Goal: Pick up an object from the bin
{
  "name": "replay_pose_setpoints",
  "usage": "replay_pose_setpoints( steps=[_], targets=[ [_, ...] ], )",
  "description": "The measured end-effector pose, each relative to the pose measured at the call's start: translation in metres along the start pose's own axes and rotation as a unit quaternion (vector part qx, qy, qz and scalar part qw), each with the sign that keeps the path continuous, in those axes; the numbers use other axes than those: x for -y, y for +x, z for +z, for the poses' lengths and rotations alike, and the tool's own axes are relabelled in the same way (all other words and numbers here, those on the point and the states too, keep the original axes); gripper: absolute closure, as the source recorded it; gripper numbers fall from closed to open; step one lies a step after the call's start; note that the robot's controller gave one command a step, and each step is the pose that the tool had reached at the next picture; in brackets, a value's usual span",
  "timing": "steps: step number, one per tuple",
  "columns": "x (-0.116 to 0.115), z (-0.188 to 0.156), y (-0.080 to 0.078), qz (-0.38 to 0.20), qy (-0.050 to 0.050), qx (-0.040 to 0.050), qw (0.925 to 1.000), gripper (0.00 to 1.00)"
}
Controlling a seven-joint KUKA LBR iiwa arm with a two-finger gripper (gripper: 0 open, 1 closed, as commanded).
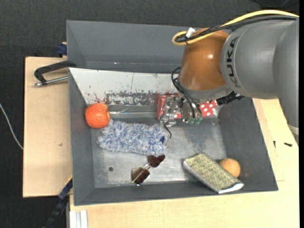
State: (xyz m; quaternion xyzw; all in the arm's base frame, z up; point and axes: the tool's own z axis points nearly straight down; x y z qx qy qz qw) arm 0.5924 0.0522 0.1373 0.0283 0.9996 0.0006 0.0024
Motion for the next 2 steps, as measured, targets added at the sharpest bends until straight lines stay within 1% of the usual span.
replay_pose_setpoints(
  steps=[1,2],
  targets=[
    [0.0001,0.0000,0.0000,0.000,0.000,0.0001,1.0000,0.00],
    [-0.0033,0.0043,0.0013,-0.005,0.000,0.0025,1.0000,0.00]
  ],
)
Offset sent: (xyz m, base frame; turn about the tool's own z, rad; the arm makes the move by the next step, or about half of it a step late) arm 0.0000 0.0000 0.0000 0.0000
